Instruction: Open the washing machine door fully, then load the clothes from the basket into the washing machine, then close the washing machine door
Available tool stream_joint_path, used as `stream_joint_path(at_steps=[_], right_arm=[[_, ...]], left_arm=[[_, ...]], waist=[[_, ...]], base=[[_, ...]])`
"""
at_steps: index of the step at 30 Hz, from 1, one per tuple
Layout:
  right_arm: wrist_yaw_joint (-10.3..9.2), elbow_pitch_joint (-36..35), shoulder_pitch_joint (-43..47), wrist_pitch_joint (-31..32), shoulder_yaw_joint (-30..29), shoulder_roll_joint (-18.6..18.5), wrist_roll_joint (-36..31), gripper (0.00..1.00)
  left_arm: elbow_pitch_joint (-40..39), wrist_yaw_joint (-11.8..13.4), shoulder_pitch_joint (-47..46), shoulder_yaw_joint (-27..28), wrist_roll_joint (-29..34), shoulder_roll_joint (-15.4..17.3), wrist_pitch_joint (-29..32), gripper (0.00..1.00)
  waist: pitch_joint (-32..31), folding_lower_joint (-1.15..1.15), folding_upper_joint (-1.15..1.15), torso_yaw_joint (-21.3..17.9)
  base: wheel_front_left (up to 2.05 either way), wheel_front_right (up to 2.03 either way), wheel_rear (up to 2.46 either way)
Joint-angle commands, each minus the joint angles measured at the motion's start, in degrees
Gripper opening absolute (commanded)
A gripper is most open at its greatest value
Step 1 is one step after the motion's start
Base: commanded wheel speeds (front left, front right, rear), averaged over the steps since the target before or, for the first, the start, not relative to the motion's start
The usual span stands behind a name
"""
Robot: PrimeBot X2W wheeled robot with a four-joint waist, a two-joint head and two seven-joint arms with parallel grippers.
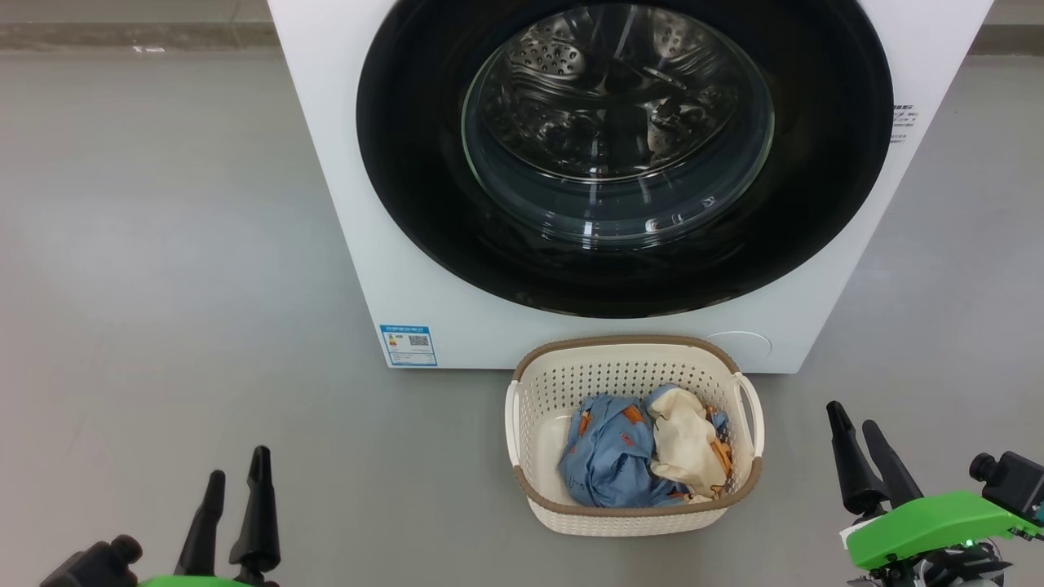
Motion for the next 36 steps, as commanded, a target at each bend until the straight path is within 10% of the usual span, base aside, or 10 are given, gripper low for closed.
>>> stream_joint_path(at_steps=[1, 36], right_arm=[[0.21, -1.56, -2.97, -1.19, 1.34, -1.38, -2.30, 1.00], [0.31, -3.12, -4.08, -6.96, 5.24, -3.81, -21.87, 1.00]], left_arm=[[-2.19, 0.01, -2.76, 0.85, 2.58, 1.50, -0.97, 1.00], [-3.28, 0.03, -4.28, 0.02, 23.03, 3.53, -6.71, 1.00]], waist=[[-0.02, 0.00, 0.00, 0.02], [0.16, 0.00, 0.00, -0.51]], base=[[0.00, 0.00, 0.00], [0.00, 0.00, 0.00]])
